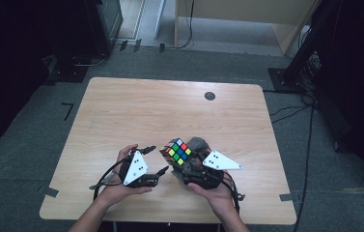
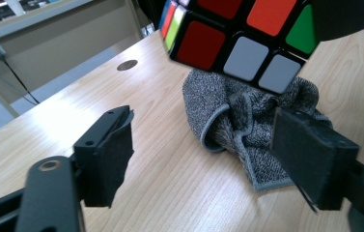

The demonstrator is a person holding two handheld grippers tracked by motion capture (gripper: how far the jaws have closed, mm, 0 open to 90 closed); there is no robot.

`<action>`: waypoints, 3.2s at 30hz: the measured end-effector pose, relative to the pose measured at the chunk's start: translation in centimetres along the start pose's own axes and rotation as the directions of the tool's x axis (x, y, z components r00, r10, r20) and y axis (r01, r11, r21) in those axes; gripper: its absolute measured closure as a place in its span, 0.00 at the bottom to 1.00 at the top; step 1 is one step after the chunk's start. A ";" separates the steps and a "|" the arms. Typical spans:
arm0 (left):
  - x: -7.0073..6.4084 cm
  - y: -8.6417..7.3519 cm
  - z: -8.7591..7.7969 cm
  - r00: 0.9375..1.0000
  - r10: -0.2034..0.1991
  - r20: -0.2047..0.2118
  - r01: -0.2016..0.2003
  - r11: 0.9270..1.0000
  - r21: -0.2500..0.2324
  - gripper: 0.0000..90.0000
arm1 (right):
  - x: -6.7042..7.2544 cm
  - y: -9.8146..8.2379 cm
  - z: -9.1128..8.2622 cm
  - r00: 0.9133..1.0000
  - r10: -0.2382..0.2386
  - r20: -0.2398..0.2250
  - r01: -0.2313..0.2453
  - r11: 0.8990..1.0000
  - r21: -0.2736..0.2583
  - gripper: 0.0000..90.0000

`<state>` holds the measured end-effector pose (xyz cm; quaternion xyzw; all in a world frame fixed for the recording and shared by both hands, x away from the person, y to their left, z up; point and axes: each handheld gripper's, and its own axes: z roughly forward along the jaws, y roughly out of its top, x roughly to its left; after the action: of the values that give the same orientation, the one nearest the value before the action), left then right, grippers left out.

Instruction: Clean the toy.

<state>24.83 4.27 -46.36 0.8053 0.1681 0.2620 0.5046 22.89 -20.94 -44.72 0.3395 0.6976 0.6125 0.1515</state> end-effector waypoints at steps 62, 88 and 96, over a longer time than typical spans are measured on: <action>-1.5 0.2 -0.7 0.992 0.127 0.020 -0.125 0.989 -0.076 0.38 | 1.1 -0.1 1.5 0.954 0.293 -0.066 -0.286 0.953 0.100 0.36; 2.4 -0.7 -1.7 0.997 -0.065 -0.043 0.063 0.997 -0.054 0.38 | -0.3 1.7 -0.8 0.981 0.195 -0.021 -0.194 0.980 0.047 0.23; 3.5 -1.1 -1.7 0.989 -0.144 -0.037 0.143 0.989 -0.041 0.38 | -3.5 -1.8 0.4 0.974 -0.054 0.220 -0.016 0.952 0.305 0.22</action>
<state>26.63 7.90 -45.88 0.7760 0.2305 0.2440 0.5340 25.15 -23.00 -47.28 0.4192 0.7651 0.4537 0.1816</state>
